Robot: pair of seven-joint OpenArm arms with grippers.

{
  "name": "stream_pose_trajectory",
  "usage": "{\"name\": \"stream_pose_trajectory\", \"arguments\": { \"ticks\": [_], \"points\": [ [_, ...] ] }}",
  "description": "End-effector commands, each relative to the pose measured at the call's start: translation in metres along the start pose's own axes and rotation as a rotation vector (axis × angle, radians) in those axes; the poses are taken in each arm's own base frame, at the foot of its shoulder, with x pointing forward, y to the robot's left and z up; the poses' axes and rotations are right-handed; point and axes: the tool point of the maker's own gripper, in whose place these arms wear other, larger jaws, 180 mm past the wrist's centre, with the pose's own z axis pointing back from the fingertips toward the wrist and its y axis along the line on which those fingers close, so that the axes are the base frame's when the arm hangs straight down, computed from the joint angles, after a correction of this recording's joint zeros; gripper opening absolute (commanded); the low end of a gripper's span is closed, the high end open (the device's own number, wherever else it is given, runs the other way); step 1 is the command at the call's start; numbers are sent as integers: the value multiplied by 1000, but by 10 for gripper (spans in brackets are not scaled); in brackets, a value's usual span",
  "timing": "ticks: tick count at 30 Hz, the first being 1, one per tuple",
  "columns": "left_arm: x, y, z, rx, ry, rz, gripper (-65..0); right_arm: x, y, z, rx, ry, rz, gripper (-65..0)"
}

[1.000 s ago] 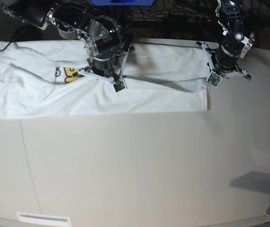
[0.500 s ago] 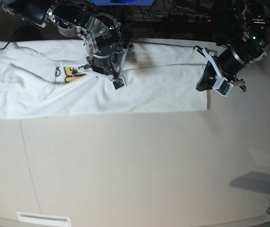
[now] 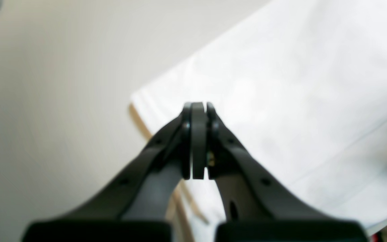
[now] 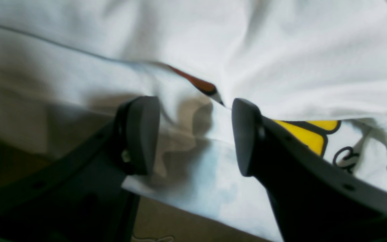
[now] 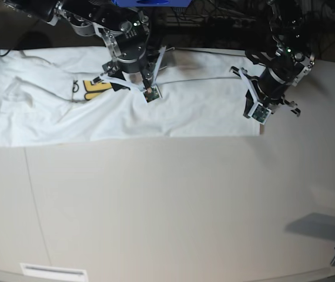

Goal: Fold the T-shirt properly
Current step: 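Move the left gripper onto the strip's end and the right gripper outward, then grasp both ends of the shirt strip with the left and right grippers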

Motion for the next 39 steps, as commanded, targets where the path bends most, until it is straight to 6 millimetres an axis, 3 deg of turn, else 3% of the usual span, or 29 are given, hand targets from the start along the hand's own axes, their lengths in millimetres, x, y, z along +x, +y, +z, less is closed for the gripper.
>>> {"name": "stream_pose_trajectory", "arguments": {
  "ticks": [1, 7, 10, 14, 16, 17, 18, 19, 21, 24, 31, 39],
  "points": [
    [12, 3, 0, 12, -40, -8, -650, 12, -6, 3, -16, -33, -12, -295],
    [-13, -6, -15, 2, 71, -77, -650, 26, -66, -3, -158, -64, -209, -296],
    [-19, -13, -21, -18, 57, -78, -650, 39, -116, -2, -274, -159, -259, -296],
    [-35, -23, -29, -57, 45, -40, -650, 42, -188, 13, -464, -314, -358, -303],
    [-33, -28, -28, -71, 14, -26, -650, 34, -214, 22, -547, -365, -381, -383],
    [-33, -31, -27, -77, -1, -23, -650, 31, -226, 28, -587, -395, -389, -483],
    [-32, -33, -25, -80, -21, -19, -650, 28, -233, 32, -603, -410, -361, -605],
    [-29, -34, -24, -84, -42, -17, -650, 27, -235, 32, -604, -421, -340, -650],
    [-26, -35, -24, -86, -65, -16, -650, 23, -236, 31, -589, -418, -339, -614],
    [-25, -32, -25, -71, -65, -13, -650, 10, -244, 19, -570, -362, -336, -650],
    [-43, -27, -29, -74, -19, -15, -650, -19, -272, -14, -531, -242, -277, -650],
    [-46, -14, -27, -36, -8, -25, -650, -50, -301, -43, -532, -147, -289, -650]
  ]
}}
